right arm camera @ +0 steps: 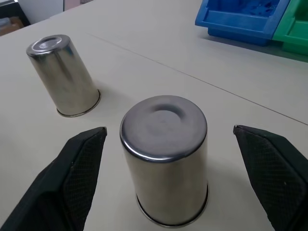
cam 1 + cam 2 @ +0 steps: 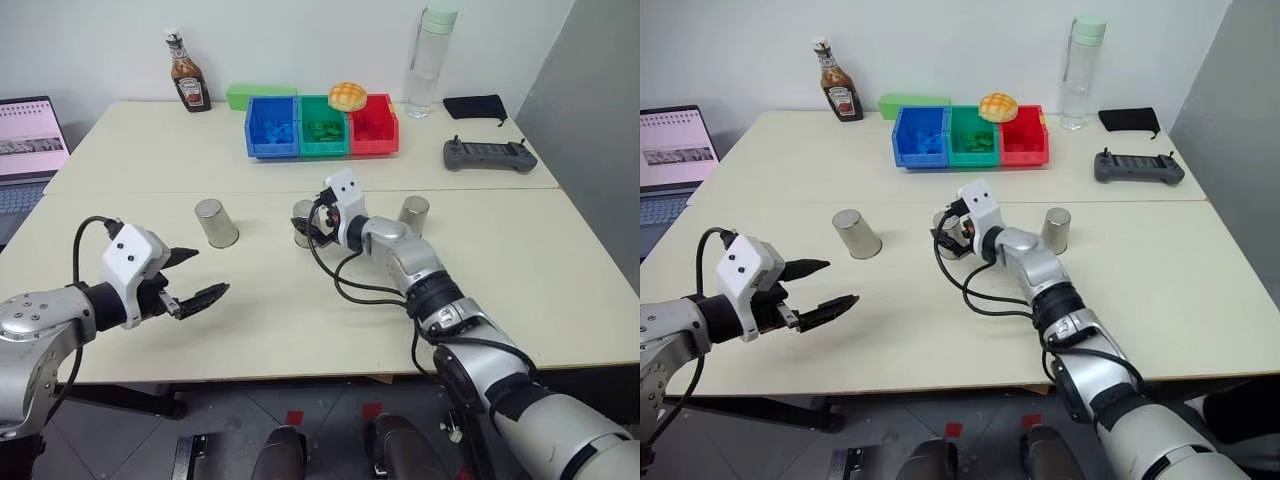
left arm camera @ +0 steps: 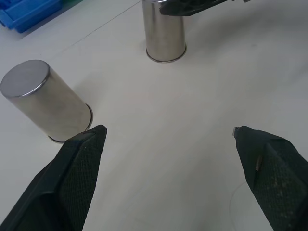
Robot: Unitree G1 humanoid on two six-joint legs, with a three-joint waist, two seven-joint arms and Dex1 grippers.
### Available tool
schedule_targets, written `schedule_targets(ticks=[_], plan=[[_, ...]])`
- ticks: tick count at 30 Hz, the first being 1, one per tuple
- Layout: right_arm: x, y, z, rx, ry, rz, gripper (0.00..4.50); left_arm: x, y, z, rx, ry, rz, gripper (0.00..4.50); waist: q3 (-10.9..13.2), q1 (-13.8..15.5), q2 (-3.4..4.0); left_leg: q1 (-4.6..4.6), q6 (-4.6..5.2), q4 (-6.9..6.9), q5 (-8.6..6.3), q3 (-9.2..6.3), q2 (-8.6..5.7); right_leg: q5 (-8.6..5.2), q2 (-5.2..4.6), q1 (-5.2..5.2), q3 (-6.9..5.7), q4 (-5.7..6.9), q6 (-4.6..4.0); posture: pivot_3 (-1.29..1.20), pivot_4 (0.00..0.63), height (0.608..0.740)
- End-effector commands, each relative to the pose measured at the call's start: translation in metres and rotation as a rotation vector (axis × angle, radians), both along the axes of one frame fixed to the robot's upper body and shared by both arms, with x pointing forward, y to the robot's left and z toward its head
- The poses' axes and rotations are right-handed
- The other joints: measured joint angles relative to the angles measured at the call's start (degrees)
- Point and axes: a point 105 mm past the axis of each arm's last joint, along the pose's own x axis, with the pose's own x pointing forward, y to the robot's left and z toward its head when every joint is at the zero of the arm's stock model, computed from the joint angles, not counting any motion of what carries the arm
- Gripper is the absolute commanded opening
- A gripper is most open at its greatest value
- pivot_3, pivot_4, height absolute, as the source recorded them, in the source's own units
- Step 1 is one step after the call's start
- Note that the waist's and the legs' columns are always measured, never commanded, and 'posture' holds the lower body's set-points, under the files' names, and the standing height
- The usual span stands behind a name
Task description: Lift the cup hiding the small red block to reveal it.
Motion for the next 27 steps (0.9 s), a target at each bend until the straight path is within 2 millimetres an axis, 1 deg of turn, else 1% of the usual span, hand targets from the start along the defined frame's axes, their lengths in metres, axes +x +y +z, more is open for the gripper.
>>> schedule_targets(ticks=[1, 3, 7, 11, 12, 16, 20, 22, 24, 25, 27], plan=[[0.001, 0.011, 0.013, 0.018, -0.043, 0.032, 4.5, -0.008, -0.012, 0.008, -0.011, 0.008, -0.077, 4.48, 0.0, -0.1, 0.0, -0.01, 0.0, 0.0, 0.0, 0.0, 0.0, 0.0, 0.0, 0.0, 0.0, 0.0, 0.0, 0.0, 0.15, 0.74], [0.001, 0.013, 0.012, 0.018, -0.041, 0.034, 4.5, -0.01, -0.015, 0.007, -0.016, 0.028, -0.094, 4.48, 0.0, -0.1, 0.0, -0.01, 0.0, -0.01, 0.0, 0.0, 0.0, 0.0, 0.0, 0.0, 0.0, -0.01, -0.01, 0.0, 0.15, 0.74], [0.001, 0.018, 0.013, 0.02, -0.04, 0.037, 3.75, -0.011, -0.016, 0.004, -0.009, 0.05, -0.113, 4.5, 0.0, -0.1, 0.02, 0.0, 0.0, -0.03, 0.0, -0.02, 0.0, 0.0, 0.0, -0.01, -0.02, 0.0, -0.01, 0.0, 0.15, 0.74], [0.001, 0.022, 0.016, 0.026, -0.046, 0.04, 2.67, -0.01, -0.017, 0.003, -0.006, 0.057, -0.114, 4.5, 0.0, -0.1, 0.02, 0.0, 0.0, -0.02, 0.0, -0.01, 0.0, 0.0, 0.0, -0.01, -0.01, 0.0, -0.01, 0.0, 0.15, 0.74], [0.001, 0.022, 0.017, 0.029, -0.049, 0.042, 2.54, -0.01, -0.017, 0.002, -0.006, 0.058, -0.114, 4.5, 0.0, -0.1, 0.02, 0.0, 0.0, -0.02, 0.0, -0.02, 0.0, 0.0, 0.0, -0.01, -0.02, 0.0, -0.01, 0.0, 0.15, 0.74], [0.001, 0.023, 0.024, 0.041, -0.078, 0.045, 2.52, -0.01, -0.017, 0.0, -0.003, 0.064, -0.114, 4.5, 0.0, -0.1, 0.02, -0.01, 0.0, -0.03, 0.0, -0.02, 0.0, 0.0, 0.0, -0.01, -0.02, 0.0, -0.01, 0.0, 0.15, 0.74], [0.004, 0.019, 0.048, 0.074, -0.166, 0.026, 2.52, -0.01, -0.018, 0.0, -0.004, 0.067, -0.116, 4.5, 0.0, -0.1, 0.02, -0.01, 0.0, -0.04, 0.0, -0.02, 0.0, 0.0, 0.0, -0.02, -0.01, -0.01, -0.01, 0.0, 0.15, 0.74], [0.006, 0.008, 0.069, 0.096, -0.224, 0.003, 2.52, -0.01, -0.02, 0.0, -0.006, 0.067, -0.12, 4.5, 0.0, -0.1, 0.03, -0.02, 0.0, -0.03, 0.0, -0.02, 0.0, 0.0, 0.0, -0.02, -0.02, 0.0, -0.01, 0.0, 0.15, 0.74], [0.006, -0.001, 0.079, 0.096, -0.257, -0.01, 2.52, -0.01, -0.021, 0.0, -0.009, 0.068, -0.123, 4.5, 0.0, 0.0, 0.03, -0.1, 0.0, -0.03, 0.0, -0.04, 0.0, 0.0, 0.0, -0.08, -0.03, 0.0, -0.01, 0.0, 0.15, 0.74], [0.006, -0.01, 0.079, 0.081, -0.263, -0.029, 2.52, -0.011, -0.021, 0.0, -0.01, 0.068, -0.123, 4.5, 0.0, 0.0, 0.03, -0.12, 0.0, -0.02, 0.0, -0.05, -0.01, 0.0, 0.0, -0.08, -0.03, 0.0, -0.01, 0.0, 0.15, 0.74], [0.006, -0.032, 0.071, -0.019, -0.306, -0.072, 2.52, -0.011, -0.021, 0.0, -0.014, 0.07, -0.122, 4.5, 0.0, 0.1, 0.0, -0.13, 0.0, -0.02, 0.0, -0.05, -0.01, 0.0, -0.01, -0.09, -0.03, -0.01, -0.01, 0.0, 0.15, 0.74]])
